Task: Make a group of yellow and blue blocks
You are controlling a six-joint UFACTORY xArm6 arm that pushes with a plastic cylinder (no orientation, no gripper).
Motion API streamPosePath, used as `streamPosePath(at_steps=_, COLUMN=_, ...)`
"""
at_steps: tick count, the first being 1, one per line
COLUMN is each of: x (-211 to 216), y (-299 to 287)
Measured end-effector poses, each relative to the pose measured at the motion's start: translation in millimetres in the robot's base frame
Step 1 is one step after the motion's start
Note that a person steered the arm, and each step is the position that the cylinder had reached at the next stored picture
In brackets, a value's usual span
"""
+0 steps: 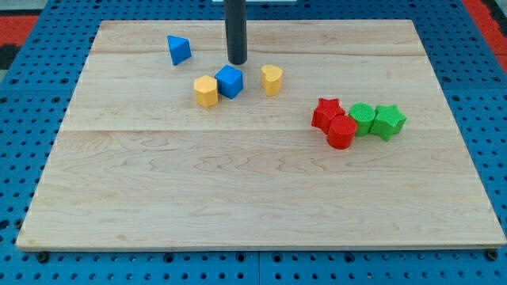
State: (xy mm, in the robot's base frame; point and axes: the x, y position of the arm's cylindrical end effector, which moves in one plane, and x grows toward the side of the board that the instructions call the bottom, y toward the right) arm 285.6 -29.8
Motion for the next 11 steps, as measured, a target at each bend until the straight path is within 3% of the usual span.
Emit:
streamPosePath(at_steps=1, x=-8.1, y=48.5)
streamPosePath(at_steps=2, x=30.0, y=116.9)
streamPosePath(at_steps=4, x=42.2, y=13.2)
streamPosePath(at_steps=6, x=-47.2, y=18.0)
streamPosePath(at_steps=7, x=-75.7, y=-79.3)
streamPosePath(at_steps=8, x=-43.1, y=-117.6)
streamPosePath(at_steps=10, x=-8.2, y=-114.8)
streamPosePath(at_steps=11, x=7.0, y=-48.4)
